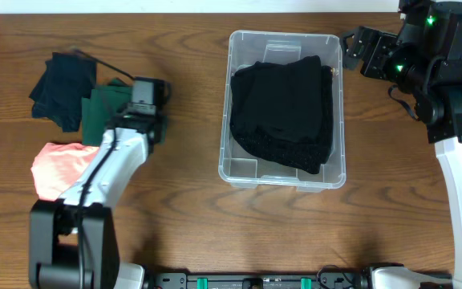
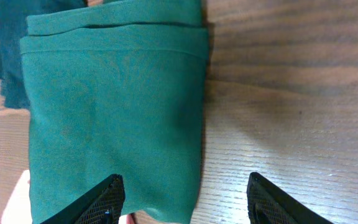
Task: Pack container
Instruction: 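Release the bin and move the left gripper to the green cloth, then grasp the green cloth with the left gripper and lift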
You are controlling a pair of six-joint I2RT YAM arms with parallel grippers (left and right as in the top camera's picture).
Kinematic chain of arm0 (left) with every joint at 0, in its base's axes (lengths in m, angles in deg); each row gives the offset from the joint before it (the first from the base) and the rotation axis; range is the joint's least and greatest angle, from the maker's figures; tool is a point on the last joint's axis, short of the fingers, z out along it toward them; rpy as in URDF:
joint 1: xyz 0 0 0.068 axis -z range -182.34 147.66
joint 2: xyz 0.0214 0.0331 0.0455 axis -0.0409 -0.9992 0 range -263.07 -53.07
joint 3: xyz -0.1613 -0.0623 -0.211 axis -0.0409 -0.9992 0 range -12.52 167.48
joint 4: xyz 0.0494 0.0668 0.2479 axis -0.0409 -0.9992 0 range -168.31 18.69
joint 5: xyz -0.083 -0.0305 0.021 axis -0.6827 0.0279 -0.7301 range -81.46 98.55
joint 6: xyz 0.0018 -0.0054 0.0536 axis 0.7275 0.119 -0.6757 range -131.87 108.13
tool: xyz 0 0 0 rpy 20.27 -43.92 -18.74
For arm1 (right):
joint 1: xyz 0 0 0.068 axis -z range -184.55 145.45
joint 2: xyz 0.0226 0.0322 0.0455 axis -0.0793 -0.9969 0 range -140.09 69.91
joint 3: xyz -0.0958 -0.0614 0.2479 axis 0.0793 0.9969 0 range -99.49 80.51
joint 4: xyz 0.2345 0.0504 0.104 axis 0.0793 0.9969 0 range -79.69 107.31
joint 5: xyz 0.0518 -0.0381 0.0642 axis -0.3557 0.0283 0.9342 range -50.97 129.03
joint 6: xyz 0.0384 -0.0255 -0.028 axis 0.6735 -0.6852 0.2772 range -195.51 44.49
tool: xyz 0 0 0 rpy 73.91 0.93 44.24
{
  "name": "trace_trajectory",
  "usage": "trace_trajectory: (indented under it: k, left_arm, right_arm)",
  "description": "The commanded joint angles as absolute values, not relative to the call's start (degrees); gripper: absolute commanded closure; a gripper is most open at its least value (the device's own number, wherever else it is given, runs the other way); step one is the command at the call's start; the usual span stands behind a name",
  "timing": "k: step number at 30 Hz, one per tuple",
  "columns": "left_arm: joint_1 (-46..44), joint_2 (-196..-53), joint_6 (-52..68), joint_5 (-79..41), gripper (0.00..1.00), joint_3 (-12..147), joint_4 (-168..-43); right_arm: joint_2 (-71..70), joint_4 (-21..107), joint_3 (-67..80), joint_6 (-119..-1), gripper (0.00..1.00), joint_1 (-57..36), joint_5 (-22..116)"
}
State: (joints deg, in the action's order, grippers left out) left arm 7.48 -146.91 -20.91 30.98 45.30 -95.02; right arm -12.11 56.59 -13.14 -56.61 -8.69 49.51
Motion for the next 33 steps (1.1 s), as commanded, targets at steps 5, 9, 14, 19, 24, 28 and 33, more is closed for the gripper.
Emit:
trace_trajectory:
  k: [5,9,14,19,24,28,33]
  left_arm:
    - [13.5,-153.9,-21.6,51.5,0.36,45.8,-95.0]
    - [13.6,-156.8,-18.0,55.7,0.36,45.8,-93.9]
    - [13.6,-158.3,-18.0,56.9,0.36,45.8,-90.8]
    - [13.6,-160.8,-22.2,54.5,0.36,45.8,-89.0]
    - [13.6,-163.7,-22.3,54.7,0.36,45.8,-89.0]
    - [13.5,-164.7,-21.6,54.7,0.35,45.8,-88.9]
    - [12.7,-164.9,-21.9,55.5,0.36,45.8,-88.8]
  right_arm:
    - [-11.8,56.6,-13.2,-56.2,0.01,-8.3,49.4]
    - [-11.8,56.6,-13.2,-56.2,0.01,-8.3,49.4]
    - [-11.8,56.6,-13.2,-56.2,0.01,-8.3,49.4]
    - [-11.8,56.6,-13.2,-56.2,0.01,-8.3,49.4]
    - [-11.8,56.6,-13.2,-56.2,0.01,-8.3,49.4]
    - [-11.8,56.6,-13.2,-56.2,0.01,-8.3,49.4]
    - [-11.8,56.6,-13.2,-56.2,0.01,-8.3,49.4]
